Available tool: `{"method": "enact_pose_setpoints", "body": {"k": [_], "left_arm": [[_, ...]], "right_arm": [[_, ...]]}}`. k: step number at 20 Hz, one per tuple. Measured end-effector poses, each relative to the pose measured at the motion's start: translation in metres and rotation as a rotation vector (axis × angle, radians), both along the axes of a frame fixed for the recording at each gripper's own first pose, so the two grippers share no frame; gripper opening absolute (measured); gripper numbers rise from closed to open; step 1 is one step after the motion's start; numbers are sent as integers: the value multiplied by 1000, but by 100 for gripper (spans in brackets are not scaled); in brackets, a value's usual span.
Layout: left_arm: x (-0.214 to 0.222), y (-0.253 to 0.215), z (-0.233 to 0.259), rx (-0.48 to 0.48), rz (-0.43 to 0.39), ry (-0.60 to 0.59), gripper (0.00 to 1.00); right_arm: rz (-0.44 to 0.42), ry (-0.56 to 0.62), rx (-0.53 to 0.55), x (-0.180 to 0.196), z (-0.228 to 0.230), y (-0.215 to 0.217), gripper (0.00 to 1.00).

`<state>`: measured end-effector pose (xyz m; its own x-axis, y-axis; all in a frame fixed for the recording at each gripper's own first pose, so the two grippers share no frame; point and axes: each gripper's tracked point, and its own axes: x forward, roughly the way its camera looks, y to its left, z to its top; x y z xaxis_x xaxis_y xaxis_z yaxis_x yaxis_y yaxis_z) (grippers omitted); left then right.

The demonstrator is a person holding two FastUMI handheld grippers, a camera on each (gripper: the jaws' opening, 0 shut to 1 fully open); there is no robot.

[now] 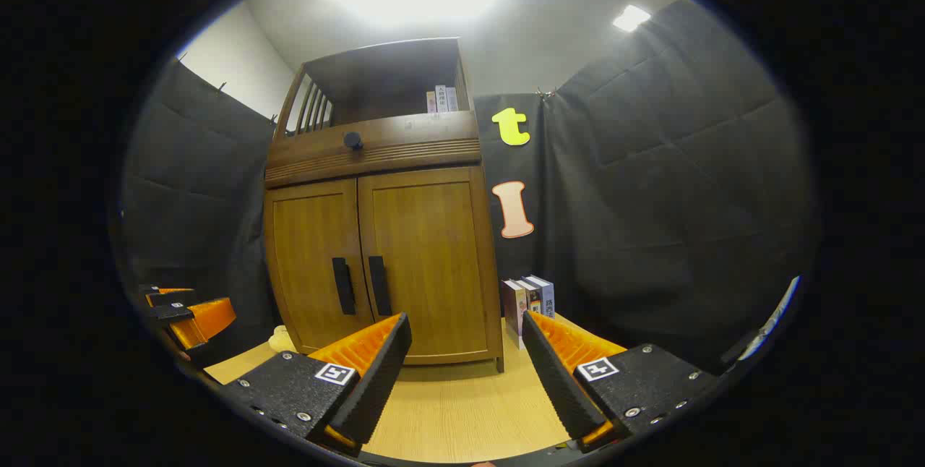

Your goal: Open the right door of the double-door shoe cabinet with the right hand, and open the left door with the left hand.

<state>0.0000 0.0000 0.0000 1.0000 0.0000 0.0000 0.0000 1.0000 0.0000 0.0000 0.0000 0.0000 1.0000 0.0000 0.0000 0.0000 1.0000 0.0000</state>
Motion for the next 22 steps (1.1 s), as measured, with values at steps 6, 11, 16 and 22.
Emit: {"method": "enact_pose_setpoints", "body": {"k": [6,11,16,22], "left_arm": [[1,9,8,27,46,-29,98],[-4,13,19,22,49,-49,100],[-7,8,17,23,31,-44,100],[-10,10,19,10,25,-48,100]], "right_arm": [[-8,-7,27,3,1,-1,95],[6,-12,11,1,3,3,95],[15,-14,7,-3,3,10,95],[14,-16,-4,-2,3,15,95]]}}
